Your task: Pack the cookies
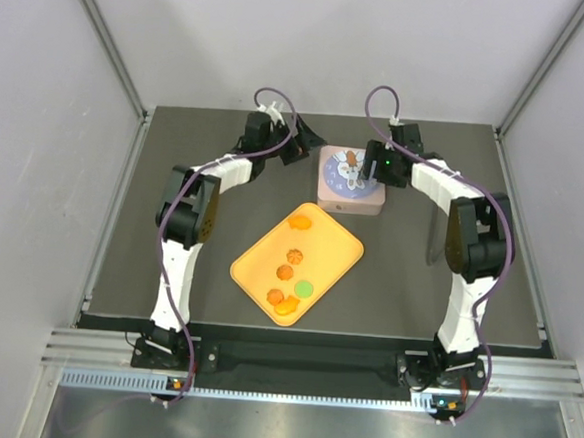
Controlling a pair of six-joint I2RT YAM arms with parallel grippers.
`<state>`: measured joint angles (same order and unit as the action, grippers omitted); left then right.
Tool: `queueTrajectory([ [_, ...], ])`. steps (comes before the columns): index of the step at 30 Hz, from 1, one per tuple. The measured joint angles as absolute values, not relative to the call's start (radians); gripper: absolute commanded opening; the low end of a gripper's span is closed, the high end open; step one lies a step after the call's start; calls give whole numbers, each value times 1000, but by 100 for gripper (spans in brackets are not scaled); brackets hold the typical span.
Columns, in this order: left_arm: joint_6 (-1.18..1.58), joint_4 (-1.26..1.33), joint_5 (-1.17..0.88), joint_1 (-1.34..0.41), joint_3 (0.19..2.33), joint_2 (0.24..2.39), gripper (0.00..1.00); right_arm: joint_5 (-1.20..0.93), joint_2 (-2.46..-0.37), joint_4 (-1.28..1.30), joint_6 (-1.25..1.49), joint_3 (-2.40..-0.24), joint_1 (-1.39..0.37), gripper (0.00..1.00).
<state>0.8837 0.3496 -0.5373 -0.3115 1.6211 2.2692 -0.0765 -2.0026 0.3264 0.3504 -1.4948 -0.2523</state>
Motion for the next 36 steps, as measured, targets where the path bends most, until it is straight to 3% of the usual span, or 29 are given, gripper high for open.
queueTrajectory([
  [10, 849, 282, -484, -320, 1740, 2424, 99, -99, -2043, 335, 339, -1547, -254, 78],
  [13, 849, 285, -453, -327, 1749, 2427, 94, -100, -2047, 339, 337, -1554, -255, 78],
  [18, 881, 287, -395, -335, 1743, 2427, 74, -100, -2049, 341, 333, -1559, -256, 78],
  [27, 915, 281, -322, -358, 1759, 2419, 51, -86, -2070, 356, 331, -1594, -266, 78],
  [34, 915, 254, -259, -363, 1774, 2417, 24, -80, -2085, 380, 309, -1624, -277, 78],
  [36, 914, 257, -249, -363, 1778, 2417, 21, -79, -2085, 385, 306, -1625, -280, 78],
])
